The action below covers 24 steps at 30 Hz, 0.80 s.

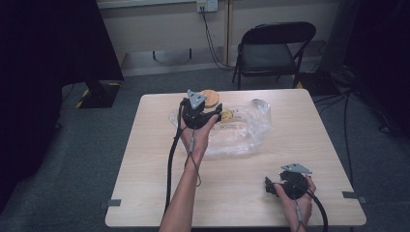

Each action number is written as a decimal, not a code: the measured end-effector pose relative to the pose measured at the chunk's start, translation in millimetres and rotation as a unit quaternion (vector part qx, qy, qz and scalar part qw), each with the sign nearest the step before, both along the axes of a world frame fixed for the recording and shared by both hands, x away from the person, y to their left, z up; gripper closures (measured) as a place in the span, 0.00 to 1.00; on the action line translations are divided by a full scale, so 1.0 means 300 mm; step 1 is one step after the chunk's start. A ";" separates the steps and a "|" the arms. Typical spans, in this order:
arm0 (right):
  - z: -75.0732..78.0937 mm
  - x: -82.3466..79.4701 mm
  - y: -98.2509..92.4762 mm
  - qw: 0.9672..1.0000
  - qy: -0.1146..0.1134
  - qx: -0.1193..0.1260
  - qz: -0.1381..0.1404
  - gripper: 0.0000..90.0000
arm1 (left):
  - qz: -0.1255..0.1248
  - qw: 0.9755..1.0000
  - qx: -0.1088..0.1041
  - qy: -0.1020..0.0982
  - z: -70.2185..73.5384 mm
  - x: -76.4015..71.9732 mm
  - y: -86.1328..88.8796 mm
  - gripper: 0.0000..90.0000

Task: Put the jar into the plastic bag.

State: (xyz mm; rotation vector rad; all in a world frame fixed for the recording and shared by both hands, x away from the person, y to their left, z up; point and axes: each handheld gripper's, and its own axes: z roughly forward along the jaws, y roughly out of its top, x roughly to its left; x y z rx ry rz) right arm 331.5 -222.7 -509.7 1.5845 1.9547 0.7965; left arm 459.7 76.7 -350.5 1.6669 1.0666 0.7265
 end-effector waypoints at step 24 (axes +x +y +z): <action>0.000 0.000 0.000 1.000 0.000 0.000 0.000 0.00 | 0.009 0.999 0.028 0.035 -0.146 0.086 -0.046 0.28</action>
